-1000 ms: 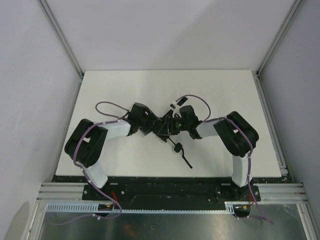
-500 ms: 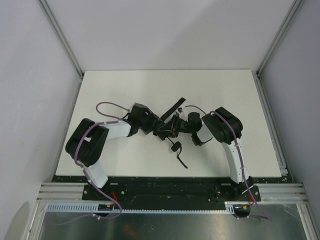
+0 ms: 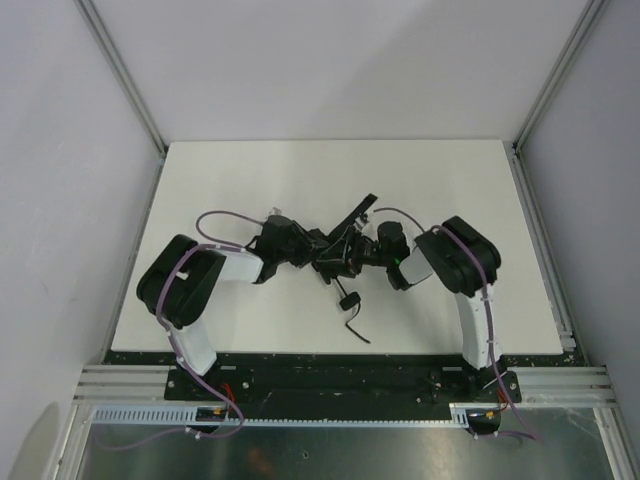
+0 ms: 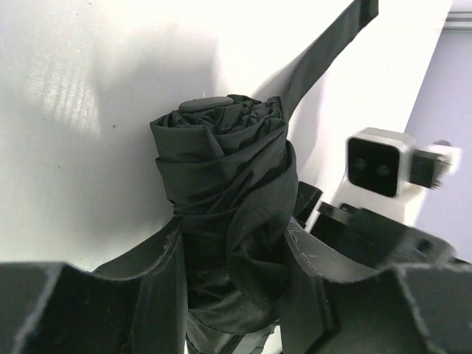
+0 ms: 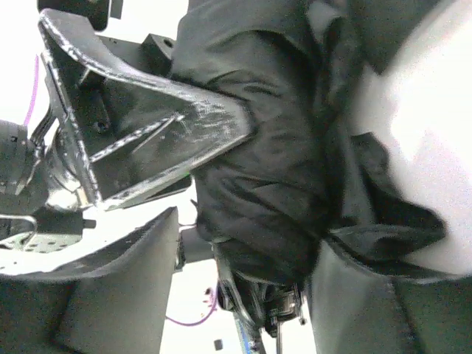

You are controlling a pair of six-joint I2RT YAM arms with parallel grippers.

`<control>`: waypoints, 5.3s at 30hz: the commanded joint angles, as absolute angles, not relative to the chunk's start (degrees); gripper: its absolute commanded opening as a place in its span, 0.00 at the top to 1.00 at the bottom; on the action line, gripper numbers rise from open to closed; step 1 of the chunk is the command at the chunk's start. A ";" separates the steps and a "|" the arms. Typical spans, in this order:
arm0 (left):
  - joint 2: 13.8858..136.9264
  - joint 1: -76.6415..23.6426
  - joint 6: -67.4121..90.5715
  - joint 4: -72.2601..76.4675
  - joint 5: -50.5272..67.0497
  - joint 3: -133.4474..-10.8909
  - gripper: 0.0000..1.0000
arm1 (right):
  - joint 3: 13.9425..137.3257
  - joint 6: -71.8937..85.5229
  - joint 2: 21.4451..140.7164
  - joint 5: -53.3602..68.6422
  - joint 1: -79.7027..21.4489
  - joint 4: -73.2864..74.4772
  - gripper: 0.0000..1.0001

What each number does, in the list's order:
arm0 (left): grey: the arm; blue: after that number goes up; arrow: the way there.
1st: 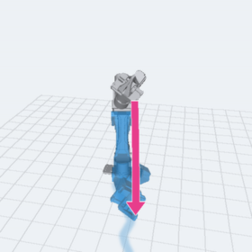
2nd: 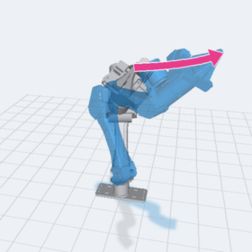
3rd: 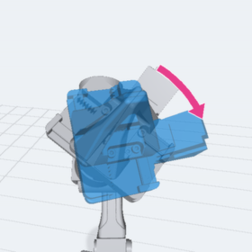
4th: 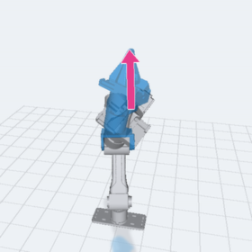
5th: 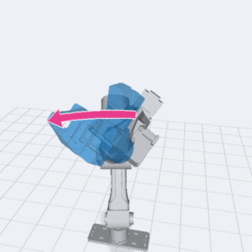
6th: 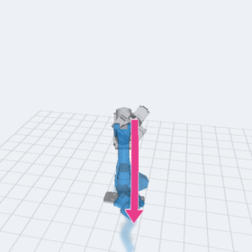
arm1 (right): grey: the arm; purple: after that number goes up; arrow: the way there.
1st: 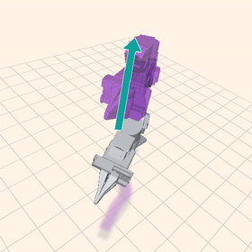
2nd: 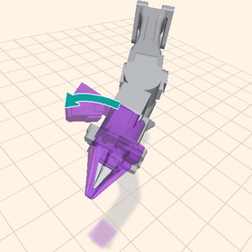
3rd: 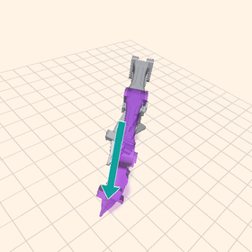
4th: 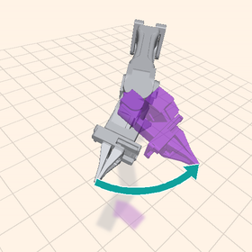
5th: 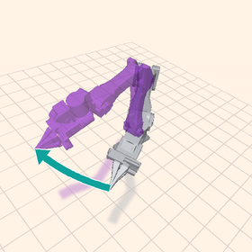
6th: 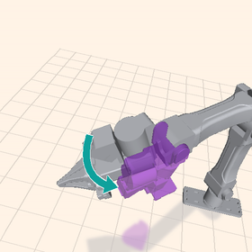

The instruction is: Put away the umbrella

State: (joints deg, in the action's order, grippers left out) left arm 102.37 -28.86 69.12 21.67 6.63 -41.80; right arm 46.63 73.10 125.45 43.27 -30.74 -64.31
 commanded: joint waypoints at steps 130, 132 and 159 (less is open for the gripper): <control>111.20 -30.10 62.03 5.22 8.90 -42.31 0.35 | 45.79 42.82 113.32 45.15 -30.78 -42.04 1.00; 111.49 -30.18 61.78 5.50 9.04 -42.48 0.40 | 45.48 45.71 114.70 47.50 -30.57 -46.02 1.00; 108.01 -31.59 67.14 2.86 9.21 -41.28 1.00 | 54.57 14.37 97.43 -9.56 -44.84 -4.72 0.01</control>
State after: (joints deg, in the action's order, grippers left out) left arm 105.10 -30.68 69.04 21.76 12.67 -44.71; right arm 49.74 21.50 96.01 8.16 -39.46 -10.20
